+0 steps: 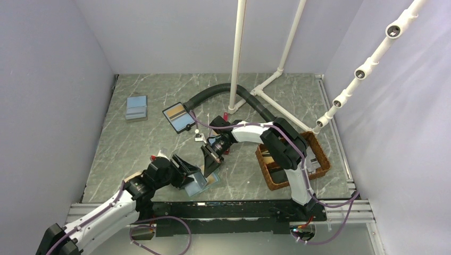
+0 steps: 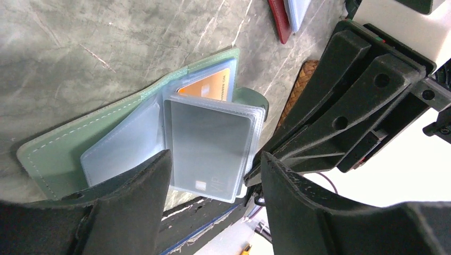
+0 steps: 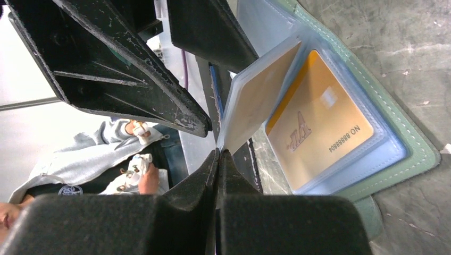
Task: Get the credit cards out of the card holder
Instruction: Remove the credit card from the card holder.
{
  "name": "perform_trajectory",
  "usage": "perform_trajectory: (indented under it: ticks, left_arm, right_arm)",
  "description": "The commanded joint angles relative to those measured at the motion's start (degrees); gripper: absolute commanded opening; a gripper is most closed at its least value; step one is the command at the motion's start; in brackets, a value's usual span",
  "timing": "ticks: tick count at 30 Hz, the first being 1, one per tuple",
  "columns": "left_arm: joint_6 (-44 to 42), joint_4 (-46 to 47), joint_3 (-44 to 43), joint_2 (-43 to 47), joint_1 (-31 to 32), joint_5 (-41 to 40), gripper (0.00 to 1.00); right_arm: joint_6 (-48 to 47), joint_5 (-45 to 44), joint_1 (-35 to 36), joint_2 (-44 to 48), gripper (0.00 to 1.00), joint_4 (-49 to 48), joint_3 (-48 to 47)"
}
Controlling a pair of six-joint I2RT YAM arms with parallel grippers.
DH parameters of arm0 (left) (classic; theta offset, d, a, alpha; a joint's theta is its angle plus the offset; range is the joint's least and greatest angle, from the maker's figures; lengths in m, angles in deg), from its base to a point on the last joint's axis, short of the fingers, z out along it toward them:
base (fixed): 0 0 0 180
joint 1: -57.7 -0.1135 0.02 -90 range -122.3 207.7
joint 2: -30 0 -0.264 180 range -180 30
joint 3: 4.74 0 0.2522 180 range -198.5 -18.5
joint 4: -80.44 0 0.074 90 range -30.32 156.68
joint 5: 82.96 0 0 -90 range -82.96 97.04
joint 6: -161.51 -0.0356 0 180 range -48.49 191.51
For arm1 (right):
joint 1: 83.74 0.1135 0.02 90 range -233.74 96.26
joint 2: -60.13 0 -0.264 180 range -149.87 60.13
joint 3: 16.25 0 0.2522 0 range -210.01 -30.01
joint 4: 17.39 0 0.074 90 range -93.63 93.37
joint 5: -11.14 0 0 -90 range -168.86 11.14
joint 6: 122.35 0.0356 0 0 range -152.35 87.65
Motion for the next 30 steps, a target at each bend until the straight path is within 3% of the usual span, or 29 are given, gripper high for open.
perform_trajectory:
  ticks: [1,15,20,30]
  left_arm:
    - [0.93,0.35,0.82,1.78,0.08,-1.99,0.68]
    - [0.06,-2.88,-1.67,-5.86,0.07,-0.15,0.63]
    - [0.43,-4.80,-1.12,-3.19,0.08,-0.58,0.64]
    - [0.84,-16.26,-1.84,7.53,0.08,-2.21,0.71]
  right_arm:
    - [2.53,4.36,0.36,1.16,0.00,-3.55,-0.01]
    - [4.05,2.29,1.17,-0.01,0.00,-3.97,-0.30]
    - [1.96,-3.34,1.14,-0.49,0.00,-1.37,-0.99]
    - [-0.67,-1.57,1.67,-0.24,0.00,0.23,-2.17]
